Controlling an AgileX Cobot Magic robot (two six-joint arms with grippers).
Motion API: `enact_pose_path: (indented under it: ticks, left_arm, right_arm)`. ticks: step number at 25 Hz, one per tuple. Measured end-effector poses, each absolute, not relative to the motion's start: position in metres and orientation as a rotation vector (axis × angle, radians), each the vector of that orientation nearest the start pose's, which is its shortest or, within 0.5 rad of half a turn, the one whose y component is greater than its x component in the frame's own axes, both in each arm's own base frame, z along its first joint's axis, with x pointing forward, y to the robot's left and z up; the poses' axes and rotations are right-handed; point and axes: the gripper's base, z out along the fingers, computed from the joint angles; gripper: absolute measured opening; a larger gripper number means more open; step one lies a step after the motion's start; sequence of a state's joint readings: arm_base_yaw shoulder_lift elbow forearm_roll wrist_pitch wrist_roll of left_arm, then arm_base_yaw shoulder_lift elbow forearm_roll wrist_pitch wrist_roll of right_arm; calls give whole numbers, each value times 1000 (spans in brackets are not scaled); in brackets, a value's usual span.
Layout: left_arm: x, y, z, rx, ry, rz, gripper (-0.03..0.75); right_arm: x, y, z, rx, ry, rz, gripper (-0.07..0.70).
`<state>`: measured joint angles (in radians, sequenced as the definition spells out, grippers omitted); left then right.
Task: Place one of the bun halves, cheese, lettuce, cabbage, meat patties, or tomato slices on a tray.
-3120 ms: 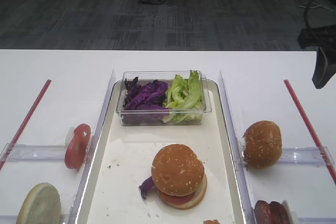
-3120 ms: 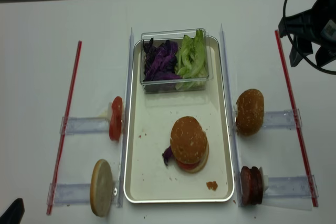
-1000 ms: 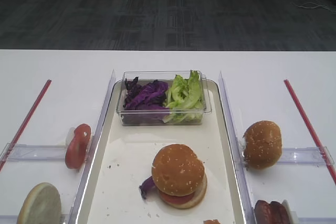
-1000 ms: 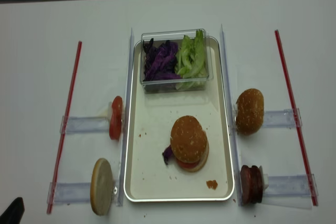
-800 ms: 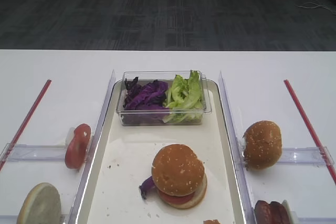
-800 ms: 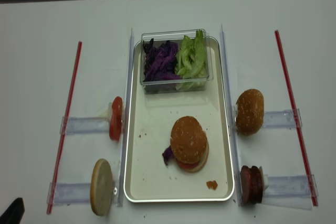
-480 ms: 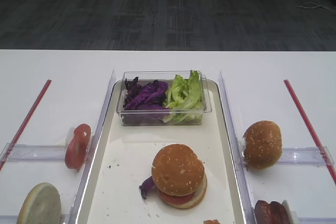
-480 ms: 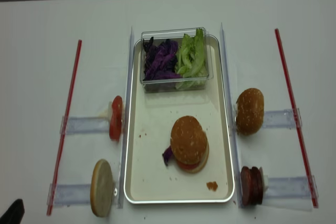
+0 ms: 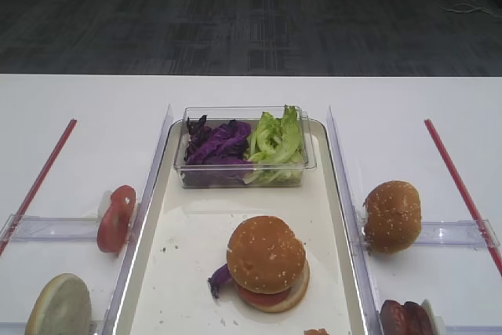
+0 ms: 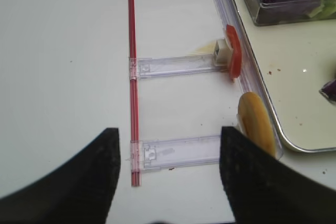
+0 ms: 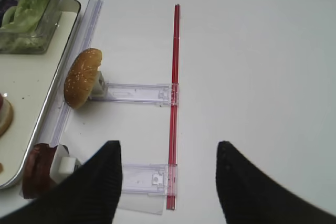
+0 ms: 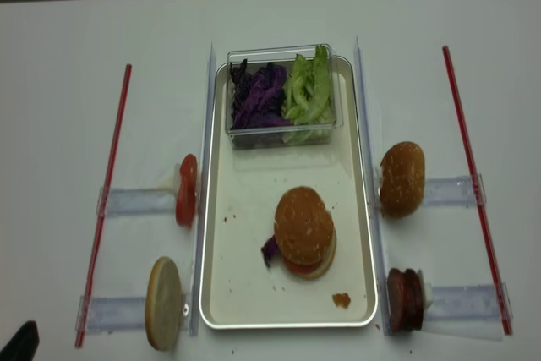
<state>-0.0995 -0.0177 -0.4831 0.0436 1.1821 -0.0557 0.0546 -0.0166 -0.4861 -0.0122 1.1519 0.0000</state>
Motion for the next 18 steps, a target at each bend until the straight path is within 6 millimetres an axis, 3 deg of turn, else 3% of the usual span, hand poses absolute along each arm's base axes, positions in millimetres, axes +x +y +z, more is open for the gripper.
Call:
enact_pose_path:
  ticks: [18]
  left_arm:
    - [-11,5,263,42,2164,-36,397]
  right_arm:
    - [-7,-2,263,-63,2132,12,421]
